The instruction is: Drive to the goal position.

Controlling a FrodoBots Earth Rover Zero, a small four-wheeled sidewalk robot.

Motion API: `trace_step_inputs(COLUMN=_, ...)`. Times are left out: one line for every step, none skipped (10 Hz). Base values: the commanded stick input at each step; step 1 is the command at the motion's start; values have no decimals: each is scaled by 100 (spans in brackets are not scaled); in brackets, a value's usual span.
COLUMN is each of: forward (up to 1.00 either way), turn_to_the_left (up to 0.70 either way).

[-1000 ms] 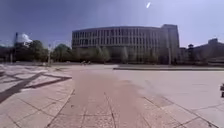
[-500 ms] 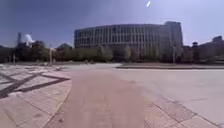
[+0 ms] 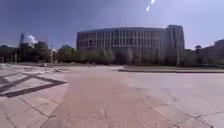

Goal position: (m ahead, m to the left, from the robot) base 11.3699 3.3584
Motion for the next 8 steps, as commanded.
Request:
trace_step_inputs(forward=85, turn_to_the_left=4)
trace_step_inputs(forward=85, turn_to_the_left=4)
trace_step_inputs(forward=85, turn_to_the_left=4)
trace_step_inputs(forward=85, turn_to_the_left=4)
trace_step_inputs(forward=85, turn_to_the_left=4)
trace_step_inputs(forward=85, turn_to_the_left=4)
trace_step_inputs(forward=85, turn_to_the_left=4)
trace_step_inputs(forward=85, turn_to_the_left=4)
